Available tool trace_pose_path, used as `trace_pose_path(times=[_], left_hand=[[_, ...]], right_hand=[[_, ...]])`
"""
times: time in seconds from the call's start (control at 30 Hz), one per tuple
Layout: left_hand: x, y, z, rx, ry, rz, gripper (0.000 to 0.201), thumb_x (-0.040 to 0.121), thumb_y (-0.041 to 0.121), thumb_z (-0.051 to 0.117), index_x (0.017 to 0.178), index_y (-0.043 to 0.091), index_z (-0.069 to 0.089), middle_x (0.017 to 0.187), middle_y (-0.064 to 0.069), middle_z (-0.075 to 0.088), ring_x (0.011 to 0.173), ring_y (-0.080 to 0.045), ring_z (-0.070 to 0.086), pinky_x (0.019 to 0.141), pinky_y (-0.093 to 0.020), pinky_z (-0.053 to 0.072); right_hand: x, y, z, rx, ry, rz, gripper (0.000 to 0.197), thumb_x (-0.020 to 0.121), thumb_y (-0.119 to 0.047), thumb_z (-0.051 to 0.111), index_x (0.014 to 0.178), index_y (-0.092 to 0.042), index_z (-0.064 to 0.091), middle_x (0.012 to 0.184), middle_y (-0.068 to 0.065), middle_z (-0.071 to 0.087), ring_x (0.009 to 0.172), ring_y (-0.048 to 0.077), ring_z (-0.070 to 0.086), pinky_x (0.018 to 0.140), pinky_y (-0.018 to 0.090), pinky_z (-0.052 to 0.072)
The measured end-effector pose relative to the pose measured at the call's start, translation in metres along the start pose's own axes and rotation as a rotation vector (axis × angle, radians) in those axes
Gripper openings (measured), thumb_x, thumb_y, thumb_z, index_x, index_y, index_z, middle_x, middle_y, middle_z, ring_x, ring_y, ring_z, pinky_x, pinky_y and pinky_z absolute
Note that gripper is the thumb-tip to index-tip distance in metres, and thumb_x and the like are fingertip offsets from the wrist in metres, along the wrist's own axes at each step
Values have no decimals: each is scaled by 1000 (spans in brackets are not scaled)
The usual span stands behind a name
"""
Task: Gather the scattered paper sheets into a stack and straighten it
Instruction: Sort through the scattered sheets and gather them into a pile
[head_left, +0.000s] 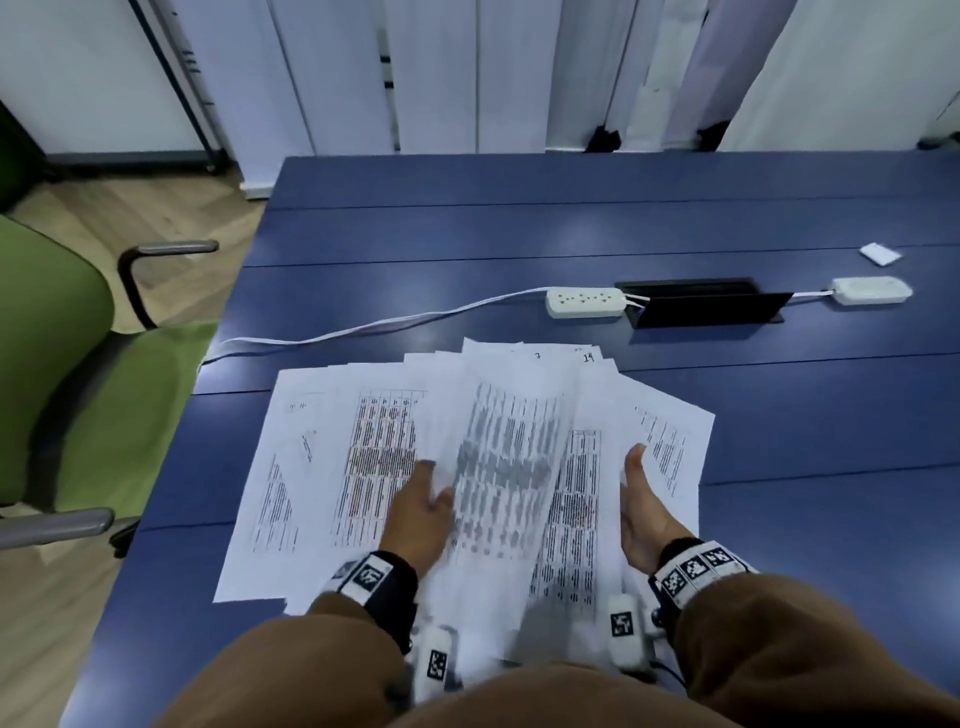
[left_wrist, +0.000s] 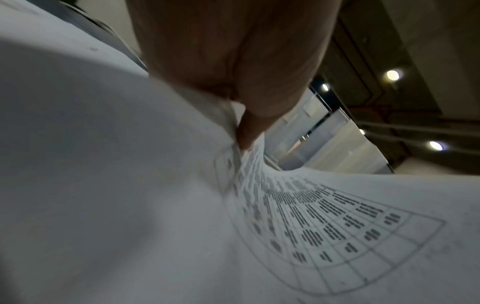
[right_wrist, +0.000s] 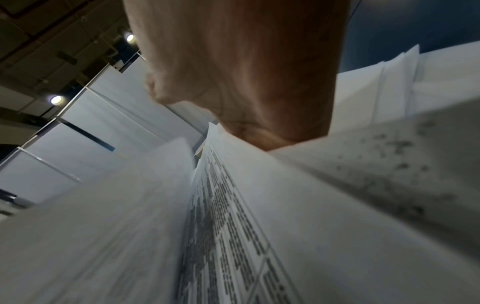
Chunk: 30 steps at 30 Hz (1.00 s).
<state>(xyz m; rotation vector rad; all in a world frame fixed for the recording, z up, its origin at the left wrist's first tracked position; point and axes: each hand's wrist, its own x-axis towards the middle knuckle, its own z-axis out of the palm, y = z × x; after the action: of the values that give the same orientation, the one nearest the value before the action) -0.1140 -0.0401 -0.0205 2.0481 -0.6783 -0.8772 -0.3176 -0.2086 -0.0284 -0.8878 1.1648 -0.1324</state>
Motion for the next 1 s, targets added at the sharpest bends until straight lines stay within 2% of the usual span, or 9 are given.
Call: trace_pose_path(times=[0.13, 0.23, 0.33, 0.4, 0.47, 0.53, 0.7, 0.9, 1.0], left_hand=[[0, -21, 18, 222, -268, -60, 61, 94, 42, 57, 140, 6, 40, 140, -12, 51, 126, -30, 50, 105, -37, 40], [12, -24, -3, 155, 112, -95, 42, 87, 43, 66, 116, 13, 58, 117, -13, 61, 104, -27, 59, 85, -33, 46], [24, -35, -45, 282, 493, -312, 55, 82, 38, 72, 128, 17, 51, 135, -16, 47, 124, -37, 41, 96, -49, 38], [27, -48, -67, 311, 508, -474, 76, 79, 39, 74, 141, 13, 37, 146, -19, 35, 132, -40, 31, 103, -55, 30], [30, -62, -80, 319, 447, -518, 87, 77, 41, 76, 144, 6, 31, 145, -23, 34, 131, -43, 35, 105, -53, 31], [34, -68, -85, 190, 414, -488, 87, 78, 39, 77, 143, 3, 32, 141, -24, 39, 124, -44, 45, 102, -49, 39], [33, -58, -84, 173, 243, -329, 37, 88, 36, 68, 97, 4, 53, 107, -22, 61, 100, -35, 58, 72, -33, 40], [33, -27, -90, -14, 282, -115, 41, 88, 27, 68, 122, 5, 58, 122, -11, 65, 112, -29, 61, 96, -37, 48], [25, 18, -101, -45, 376, 81, 14, 88, 22, 67, 100, 17, 60, 106, -1, 70, 96, -22, 65, 84, -30, 49]], right_hand=[[8, 6, 3, -115, 4, -64, 97, 66, -41, 84, 146, -16, 34, 147, 4, 43, 136, 24, 40, 116, 47, 23], [13, 13, 2, -234, 104, -84, 75, 73, 9, 73, 139, -5, 41, 138, 14, 53, 127, 30, 49, 112, 43, 32], [20, 16, -4, -242, 147, -49, 68, 80, 9, 67, 141, -2, 38, 142, 14, 47, 135, 33, 39, 113, 42, 25], [26, 18, -8, -260, 171, -8, 55, 83, 4, 67, 133, 3, 45, 134, 12, 52, 130, 31, 44, 111, 39, 31], [25, 17, -7, -329, 212, 6, 23, 85, -4, 68, 103, 2, 54, 103, 6, 60, 95, 21, 58, 85, 23, 52], [27, 16, -7, -372, 246, -7, 22, 86, -12, 69, 82, -9, 47, 79, -2, 47, 67, 11, 47, 53, 13, 45], [27, 15, -2, -233, 226, -43, 56, 84, 3, 66, 136, 2, 43, 136, 9, 49, 130, 32, 44, 105, 32, 31], [15, 12, 4, -135, 140, -81, 61, 82, 11, 64, 137, -4, 42, 138, 13, 51, 127, 31, 47, 108, 37, 31], [12, 12, 5, -146, 153, -89, 62, 84, 10, 63, 139, -3, 39, 135, 6, 50, 131, 32, 43, 110, 38, 28]])
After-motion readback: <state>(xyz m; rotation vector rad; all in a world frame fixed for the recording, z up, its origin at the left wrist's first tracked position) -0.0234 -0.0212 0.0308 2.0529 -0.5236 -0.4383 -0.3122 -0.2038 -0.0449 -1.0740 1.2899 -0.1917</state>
